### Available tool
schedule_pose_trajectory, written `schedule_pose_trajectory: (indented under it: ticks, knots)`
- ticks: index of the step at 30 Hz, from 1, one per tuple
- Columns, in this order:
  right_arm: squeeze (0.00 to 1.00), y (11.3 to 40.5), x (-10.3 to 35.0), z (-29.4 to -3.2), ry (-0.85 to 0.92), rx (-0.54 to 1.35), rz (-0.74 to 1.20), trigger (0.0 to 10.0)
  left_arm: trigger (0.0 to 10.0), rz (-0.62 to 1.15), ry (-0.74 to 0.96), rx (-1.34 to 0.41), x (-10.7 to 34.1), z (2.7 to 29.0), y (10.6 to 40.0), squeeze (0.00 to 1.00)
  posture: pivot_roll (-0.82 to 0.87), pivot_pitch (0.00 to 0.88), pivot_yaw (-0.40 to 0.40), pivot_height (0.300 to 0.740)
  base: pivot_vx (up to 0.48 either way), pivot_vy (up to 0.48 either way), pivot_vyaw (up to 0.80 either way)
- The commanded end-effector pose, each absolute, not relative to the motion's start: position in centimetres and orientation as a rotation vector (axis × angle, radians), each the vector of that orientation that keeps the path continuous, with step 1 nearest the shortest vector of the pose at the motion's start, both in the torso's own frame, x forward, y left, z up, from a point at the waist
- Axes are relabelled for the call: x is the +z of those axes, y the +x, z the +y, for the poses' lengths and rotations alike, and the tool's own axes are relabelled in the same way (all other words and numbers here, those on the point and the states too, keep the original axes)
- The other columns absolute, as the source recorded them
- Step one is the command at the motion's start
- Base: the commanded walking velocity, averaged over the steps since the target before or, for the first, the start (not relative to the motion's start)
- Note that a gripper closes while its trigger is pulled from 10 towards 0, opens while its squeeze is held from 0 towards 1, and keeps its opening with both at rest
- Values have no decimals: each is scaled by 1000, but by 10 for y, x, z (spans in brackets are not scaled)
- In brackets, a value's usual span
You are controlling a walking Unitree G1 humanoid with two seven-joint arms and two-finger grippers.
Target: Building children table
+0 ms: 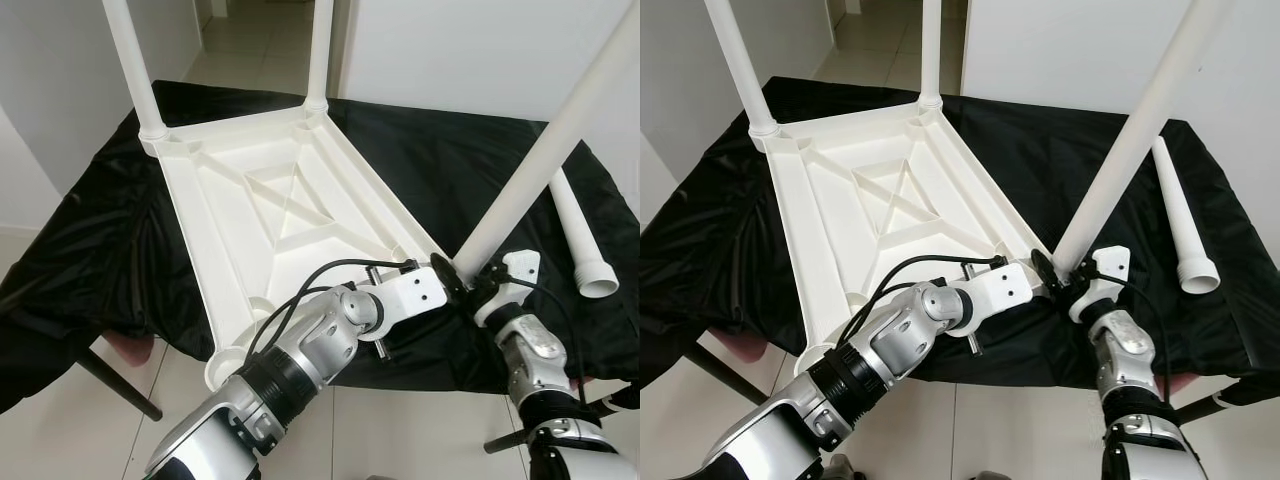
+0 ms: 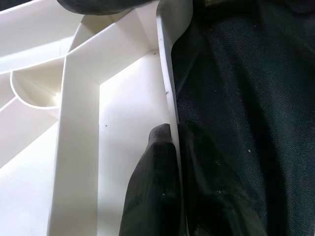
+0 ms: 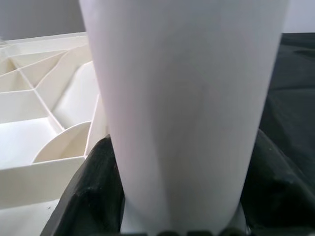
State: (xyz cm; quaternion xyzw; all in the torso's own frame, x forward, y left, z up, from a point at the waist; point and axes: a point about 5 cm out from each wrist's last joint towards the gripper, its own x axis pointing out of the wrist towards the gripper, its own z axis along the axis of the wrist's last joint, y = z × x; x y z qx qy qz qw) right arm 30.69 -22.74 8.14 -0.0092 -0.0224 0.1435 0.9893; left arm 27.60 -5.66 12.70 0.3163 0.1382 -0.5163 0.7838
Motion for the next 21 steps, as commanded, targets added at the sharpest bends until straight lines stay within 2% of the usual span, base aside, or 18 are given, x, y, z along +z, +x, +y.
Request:
schedule_pose_trajectory:
  ticks: [1,16,19,21]
  knots:
    - [0,289,38,-213,24,299,174,10000,10000,289,716,-1147,125,-63,270,0,1,20,6,740,0,0,0]
    - [0,301,46,-175,10,128,132,10000,10000,289,715,-1145,124,-65,269,0,8,4,-10,740,0,0,0]
    - [0,304,53,-166,23,-27,106,10000,10000,289,719,-1141,124,-64,270,0,10,0,-13,740,0,0,0]
    - [0,304,53,-166,23,-27,106,10000,10000,289,719,-1141,124,-64,270,0,10,0,-13,740,0,0,0]
